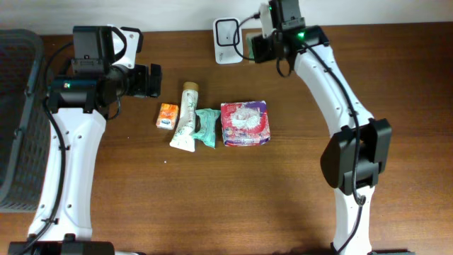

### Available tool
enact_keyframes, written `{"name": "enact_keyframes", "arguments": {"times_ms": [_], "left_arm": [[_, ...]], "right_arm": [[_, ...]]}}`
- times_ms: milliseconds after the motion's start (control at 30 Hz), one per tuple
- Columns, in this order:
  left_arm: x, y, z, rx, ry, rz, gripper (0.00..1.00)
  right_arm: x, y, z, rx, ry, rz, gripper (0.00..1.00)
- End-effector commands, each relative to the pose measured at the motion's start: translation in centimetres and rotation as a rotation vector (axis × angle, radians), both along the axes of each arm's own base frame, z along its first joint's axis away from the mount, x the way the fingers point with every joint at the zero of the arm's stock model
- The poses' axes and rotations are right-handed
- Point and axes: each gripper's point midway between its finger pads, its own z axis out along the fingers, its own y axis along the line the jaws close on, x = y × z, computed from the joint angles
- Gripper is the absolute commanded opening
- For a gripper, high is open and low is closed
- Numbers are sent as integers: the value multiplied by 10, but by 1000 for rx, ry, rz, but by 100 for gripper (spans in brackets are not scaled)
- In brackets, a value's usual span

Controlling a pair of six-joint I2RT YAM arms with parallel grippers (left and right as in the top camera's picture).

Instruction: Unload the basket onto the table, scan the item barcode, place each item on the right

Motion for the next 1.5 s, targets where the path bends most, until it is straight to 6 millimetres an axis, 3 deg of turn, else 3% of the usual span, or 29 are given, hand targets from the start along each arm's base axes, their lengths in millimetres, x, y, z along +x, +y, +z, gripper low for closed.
{"name": "enact_keyframes", "arguments": {"times_ms": [0, 33, 67, 133, 233, 267, 333, 400, 433, 500, 567, 633, 700, 733, 800, 867, 933, 967, 1000, 1033, 1133, 1167, 1233, 1267, 1300, 1367, 1467], "left_arm": [[1, 0, 5, -7, -13, 7, 99], [1, 0, 5, -7, -13, 7, 99], [1, 0, 5, -7, -13, 7, 99], [1, 0, 5, -7, -13, 7, 99], [1, 0, 5, -7, -13, 7, 99], [1, 0, 5, -7, -13, 7, 99], [1, 0, 5, -7, -13, 7, 99], [1, 0, 5, -7, -13, 7, 99], [1, 0, 5, -6, -13, 7, 99], [1, 0, 5, -7, -13, 7, 99], [1, 0, 5, -7, -13, 7, 99], [1, 0, 5, -7, -13, 7, 99], [1, 0, 5, -7, -13, 7, 99], [1, 0, 5, -7, -13, 7, 99], [1, 0, 5, -7, -13, 7, 99], [1, 0, 5, -7, -13, 7, 99], [1, 0, 5, -7, -13, 7, 99], [1, 0, 5, -7, -13, 7, 99], [1, 0, 5, -7, -13, 7, 99], [1, 0, 5, -7, -13, 7, 99], [1, 0, 5, -7, -13, 7, 99], [1, 0, 5, -7, -13, 7, 99], [1, 0, 5, -7, -13, 7, 99], [1, 0, 5, -7, -13, 7, 99], [1, 0, 5, -7, -13, 7, 99], [1, 0, 5, -7, -13, 7, 99], [1, 0, 5, -7, -13, 7, 99]], "right_arm": [[49, 7, 30, -286, -315, 27, 4], [55, 13, 30, -274, -348, 27, 4], [73, 31, 21, -254, -425, 36, 4], [89, 53, -3, -381, -515, 166, 4], [91, 73, -35, -501, -531, 304, 4], [91, 73, -37, -503, -528, 303, 4], [97, 62, -19, -541, -566, 223, 4], [96, 48, 11, -504, -589, 142, 4], [97, 24, 45, -416, -614, -13, 4], [92, -30, 85, -291, -608, -236, 4], [77, -108, 95, -204, -501, -430, 4], [37, -232, 54, -103, -253, -780, 4], [-1, -308, 15, -112, -71, -926, 4], [-15, -335, 4, -110, -17, -965, 4], [-52, -410, -25, -90, 91, -1088, 4], [-71, -450, -46, -18, 133, -1140, 4], [-84, -478, -71, 73, 169, -1192, 5], [-89, -487, -79, 85, 175, -1224, 29], [-92, -493, -82, 91, 182, -1232, 89], [-96, -493, -83, 90, 193, -1236, 99], [-108, -481, -69, 100, 238, -1215, 99], [-106, -456, -49, 214, 250, -1142, 99], [-97, -365, -12, 600, 334, -794, 99], [-98, -310, 6, 723, 354, -481, 99], [-111, -269, 5, 736, 426, -312, 99], [-135, -200, -16, 602, 578, -80, 99], [-144, -113, -53, 510, 690, 91, 99]]}}
